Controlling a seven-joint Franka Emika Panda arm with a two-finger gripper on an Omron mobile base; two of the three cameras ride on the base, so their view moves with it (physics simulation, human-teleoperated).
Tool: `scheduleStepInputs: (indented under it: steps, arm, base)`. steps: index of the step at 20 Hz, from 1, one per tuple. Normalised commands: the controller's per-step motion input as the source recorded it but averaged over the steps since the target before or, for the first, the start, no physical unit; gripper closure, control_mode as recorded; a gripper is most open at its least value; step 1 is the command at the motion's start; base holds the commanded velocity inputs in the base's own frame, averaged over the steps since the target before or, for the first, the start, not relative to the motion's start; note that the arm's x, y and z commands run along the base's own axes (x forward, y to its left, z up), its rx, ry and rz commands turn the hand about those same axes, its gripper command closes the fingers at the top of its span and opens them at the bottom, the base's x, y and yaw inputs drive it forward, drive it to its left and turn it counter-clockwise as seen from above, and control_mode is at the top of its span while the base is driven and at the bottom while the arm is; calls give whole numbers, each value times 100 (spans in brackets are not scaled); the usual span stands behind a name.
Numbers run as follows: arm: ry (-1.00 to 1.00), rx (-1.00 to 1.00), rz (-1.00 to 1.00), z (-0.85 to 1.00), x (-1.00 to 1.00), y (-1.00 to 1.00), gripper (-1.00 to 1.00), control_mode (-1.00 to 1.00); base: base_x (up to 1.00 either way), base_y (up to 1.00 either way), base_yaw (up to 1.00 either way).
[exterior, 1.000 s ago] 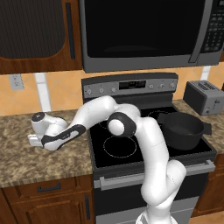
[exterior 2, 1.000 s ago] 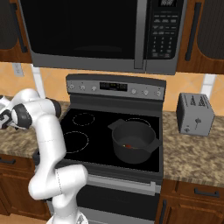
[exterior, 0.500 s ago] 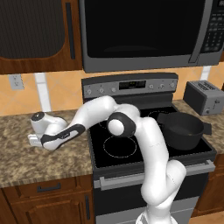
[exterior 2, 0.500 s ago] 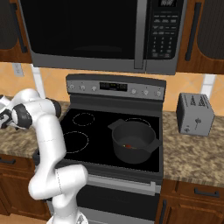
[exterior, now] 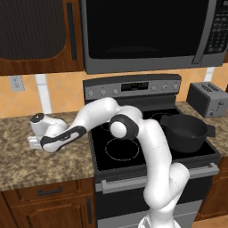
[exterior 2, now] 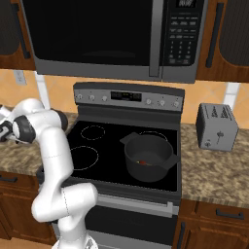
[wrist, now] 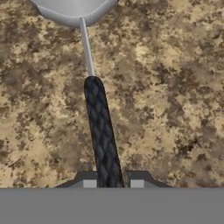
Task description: Put the cucumber and bell pepper in the pot. Retrieve the spatula and lightly stir the vegetables in the pot.
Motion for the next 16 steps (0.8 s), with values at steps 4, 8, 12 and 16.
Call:
scheduleStepInputs:
  steps: [4, 8, 12, 16]
  arm:
    - [-13, 4, 0, 86, -89, -4, 100, -100]
    - [-15, 13, 0, 96, -100, -39, 100, -100]
    - [-13, 18, -8, 87, -100, -78, 100, -100]
    - [-1, 36, -16, 88, -100, -93, 100, -100]
  base:
    - [0, 0, 0]
    - [0, 0, 0]
    - [0, 0, 0]
    - [0, 0, 0]
